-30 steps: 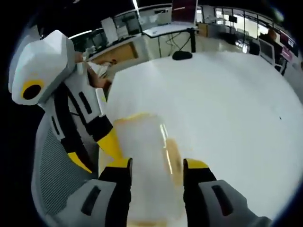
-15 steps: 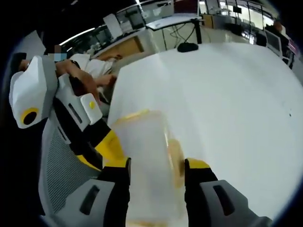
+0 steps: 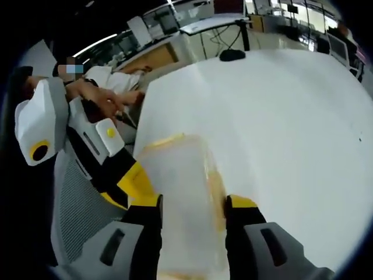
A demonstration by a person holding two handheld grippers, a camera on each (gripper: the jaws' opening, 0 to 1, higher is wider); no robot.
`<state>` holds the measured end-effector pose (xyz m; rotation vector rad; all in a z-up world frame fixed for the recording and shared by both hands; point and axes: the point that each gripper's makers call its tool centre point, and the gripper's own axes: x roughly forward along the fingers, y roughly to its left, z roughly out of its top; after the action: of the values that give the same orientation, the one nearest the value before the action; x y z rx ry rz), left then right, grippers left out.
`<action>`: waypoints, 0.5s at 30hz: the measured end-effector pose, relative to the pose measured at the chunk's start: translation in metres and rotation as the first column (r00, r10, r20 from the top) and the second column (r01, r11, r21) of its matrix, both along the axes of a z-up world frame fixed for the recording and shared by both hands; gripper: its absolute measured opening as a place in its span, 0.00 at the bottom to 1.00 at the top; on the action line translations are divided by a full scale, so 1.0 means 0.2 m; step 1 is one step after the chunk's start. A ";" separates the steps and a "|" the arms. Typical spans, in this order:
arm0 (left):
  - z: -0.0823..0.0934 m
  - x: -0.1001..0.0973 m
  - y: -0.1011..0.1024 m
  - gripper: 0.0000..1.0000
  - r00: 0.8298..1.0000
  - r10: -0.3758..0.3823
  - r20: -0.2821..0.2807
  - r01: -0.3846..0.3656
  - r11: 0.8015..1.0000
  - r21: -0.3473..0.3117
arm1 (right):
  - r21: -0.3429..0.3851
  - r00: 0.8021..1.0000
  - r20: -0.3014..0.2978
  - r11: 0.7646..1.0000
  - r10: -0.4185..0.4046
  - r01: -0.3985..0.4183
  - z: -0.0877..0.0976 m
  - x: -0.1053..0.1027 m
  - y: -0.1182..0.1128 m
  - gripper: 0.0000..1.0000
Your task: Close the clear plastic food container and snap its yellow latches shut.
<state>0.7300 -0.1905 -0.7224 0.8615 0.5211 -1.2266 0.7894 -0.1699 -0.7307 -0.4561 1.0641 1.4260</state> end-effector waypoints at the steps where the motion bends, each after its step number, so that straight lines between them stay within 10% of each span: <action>1: 0.00 0.00 0.00 0.23 1.000 0.005 -0.001 -0.005 1.000 -0.004 | -0.005 1.000 0.000 1.000 0.006 -0.006 0.00 0.00 0.00 0.38; 15: 0.01 0.01 -0.02 0.21 1.000 -0.008 0.030 0.008 1.000 0.001 | -0.015 0.995 0.067 0.998 0.070 -0.069 0.02 -0.01 0.01 0.35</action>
<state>0.7311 -0.1936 -0.7199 0.8823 0.4952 -1.2189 0.7883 -0.1675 -0.7266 -0.5513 1.0113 1.4554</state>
